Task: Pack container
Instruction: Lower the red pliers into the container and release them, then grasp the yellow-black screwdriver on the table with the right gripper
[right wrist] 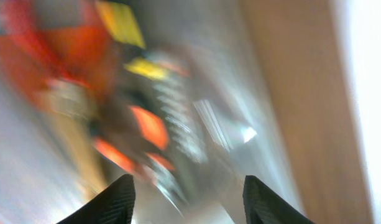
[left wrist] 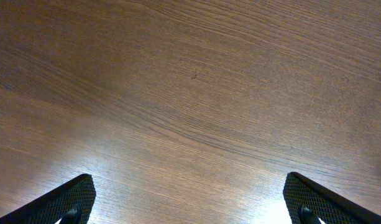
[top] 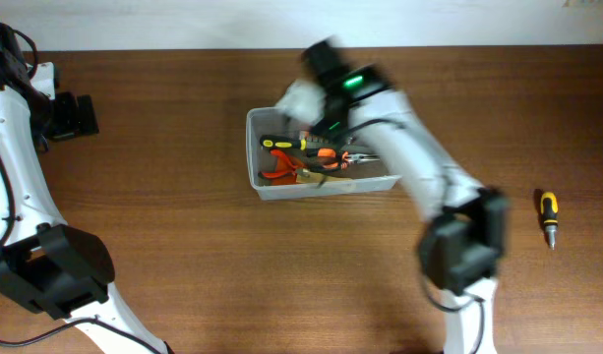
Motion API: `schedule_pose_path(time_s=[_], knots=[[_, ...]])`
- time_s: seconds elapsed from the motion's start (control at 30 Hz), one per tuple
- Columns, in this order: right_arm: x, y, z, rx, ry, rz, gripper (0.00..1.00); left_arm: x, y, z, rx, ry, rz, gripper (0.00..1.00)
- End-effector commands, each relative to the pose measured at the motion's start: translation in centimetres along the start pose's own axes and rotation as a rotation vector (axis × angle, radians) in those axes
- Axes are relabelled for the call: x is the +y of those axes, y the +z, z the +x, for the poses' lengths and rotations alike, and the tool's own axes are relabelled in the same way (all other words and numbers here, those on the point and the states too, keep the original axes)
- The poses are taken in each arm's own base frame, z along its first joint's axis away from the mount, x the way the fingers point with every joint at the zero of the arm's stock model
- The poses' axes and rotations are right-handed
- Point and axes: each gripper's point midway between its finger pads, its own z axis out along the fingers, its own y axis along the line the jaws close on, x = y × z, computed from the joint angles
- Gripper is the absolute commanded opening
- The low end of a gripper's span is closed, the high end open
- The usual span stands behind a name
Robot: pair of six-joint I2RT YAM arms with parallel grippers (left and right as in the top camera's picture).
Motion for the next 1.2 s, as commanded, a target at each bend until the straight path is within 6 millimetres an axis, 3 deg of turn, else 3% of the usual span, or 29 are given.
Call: schedule_pose_path(time_s=[0.0,0.1,0.2,0.37,0.5,0.57,0.73,0.8,1.17], knots=[[-10.8,-10.3,6.7,-0.071,0.462,0.279,0.59,0.2,-0.2,0.0,-0.006,-0.017,0.002,0.99],[-16.0,-13.5,15.2,-0.088,0.852,0.369,0.61,0.2,-0.2,0.0,-0.006,-0.017,0.002,0.99],[-17.9,-13.8,23.8,-0.079,1.189,0.331,0.64,0.2,-0.2,0.0,-0.006,-0.017,0.002,0.99],[-15.8,-10.8,35.1,0.056,1.500,0.182,0.68,0.2,-0.2,0.0,-0.006,-0.017,0.002,0.99],[-13.4,-6.9,41.9,0.178,1.630,0.122,0.69,0.2,-0.2,0.0,-0.006,-0.017,0.002,0.99],[-12.1,-4.8,43.3,0.195,1.625,0.057,0.69,0.2,-0.2,0.0,-0.006,-0.017,0.002,0.99],[-9.1,-0.6,42.4,0.145,1.442,-0.127,0.70,0.2,-0.2,0.0,-0.006,-0.017,0.002,0.99],[-8.1,0.5,43.3,0.199,1.416,-0.109,0.70,0.2,-0.2,0.0,-0.006,-0.017,0.002,0.99],[-3.9,1.4,48.2,0.503,1.384,-0.038,0.67,0.2,-0.2,0.0,-0.006,-0.017,0.002,0.99]])
